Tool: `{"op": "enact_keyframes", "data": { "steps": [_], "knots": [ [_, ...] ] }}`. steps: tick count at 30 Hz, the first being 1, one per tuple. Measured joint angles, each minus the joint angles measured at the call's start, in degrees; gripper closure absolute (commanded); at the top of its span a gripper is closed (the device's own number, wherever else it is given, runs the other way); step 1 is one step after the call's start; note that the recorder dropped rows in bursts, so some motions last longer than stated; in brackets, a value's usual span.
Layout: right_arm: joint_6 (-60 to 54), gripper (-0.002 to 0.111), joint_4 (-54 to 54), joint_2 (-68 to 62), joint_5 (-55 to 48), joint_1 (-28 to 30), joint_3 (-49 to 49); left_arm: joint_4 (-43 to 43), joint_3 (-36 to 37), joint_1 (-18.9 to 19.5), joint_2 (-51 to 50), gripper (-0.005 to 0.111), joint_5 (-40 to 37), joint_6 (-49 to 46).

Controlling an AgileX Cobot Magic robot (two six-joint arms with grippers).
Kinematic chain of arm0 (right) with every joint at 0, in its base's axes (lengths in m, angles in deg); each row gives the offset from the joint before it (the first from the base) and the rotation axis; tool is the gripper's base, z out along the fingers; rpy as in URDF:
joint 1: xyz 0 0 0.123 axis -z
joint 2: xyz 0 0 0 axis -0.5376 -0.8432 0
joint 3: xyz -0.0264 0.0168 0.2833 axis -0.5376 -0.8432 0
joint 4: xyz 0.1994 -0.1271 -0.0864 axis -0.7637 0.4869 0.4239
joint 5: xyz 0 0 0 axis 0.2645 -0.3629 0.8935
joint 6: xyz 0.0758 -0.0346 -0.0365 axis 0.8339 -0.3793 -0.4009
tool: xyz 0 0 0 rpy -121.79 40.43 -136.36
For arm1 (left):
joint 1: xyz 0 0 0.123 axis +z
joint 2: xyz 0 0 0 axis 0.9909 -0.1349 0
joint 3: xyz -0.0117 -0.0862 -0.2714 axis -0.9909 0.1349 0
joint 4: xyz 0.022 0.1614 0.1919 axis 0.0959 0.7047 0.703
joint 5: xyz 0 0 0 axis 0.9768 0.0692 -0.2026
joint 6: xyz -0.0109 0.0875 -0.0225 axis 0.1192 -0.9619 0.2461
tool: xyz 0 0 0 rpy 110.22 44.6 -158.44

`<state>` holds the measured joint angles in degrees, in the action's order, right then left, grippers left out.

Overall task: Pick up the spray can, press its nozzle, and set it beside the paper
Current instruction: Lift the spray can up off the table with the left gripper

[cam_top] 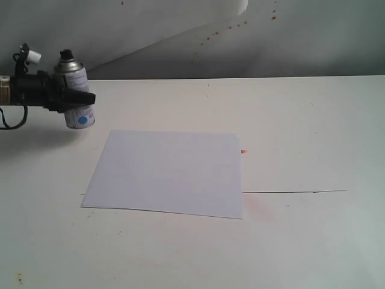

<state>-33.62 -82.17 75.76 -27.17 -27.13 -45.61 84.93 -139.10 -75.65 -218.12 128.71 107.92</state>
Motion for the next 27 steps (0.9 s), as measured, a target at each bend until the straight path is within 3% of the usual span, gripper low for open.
{"op": "enact_keyframes", "data": {
  "steps": [8, 15, 27],
  "knots": [
    [0.0, 0.108, 0.0, 0.0, 0.0, 0.0, 0.0, 0.3, 0.0, -1.1, 11.1, 0.107, 0.1, 10.6],
    [0.0, 0.108, 0.0, 0.0, 0.0, 0.0, 0.0, 0.3, 0.0, -7.4, 17.8, 0.107, 1.0, 15.1],
    [0.0, 0.108, 0.0, 0.0, 0.0, 0.0, 0.0, 0.5, 0.1, -18.5, 19.4, 0.107, 0.3, 17.4]
  ]
}}
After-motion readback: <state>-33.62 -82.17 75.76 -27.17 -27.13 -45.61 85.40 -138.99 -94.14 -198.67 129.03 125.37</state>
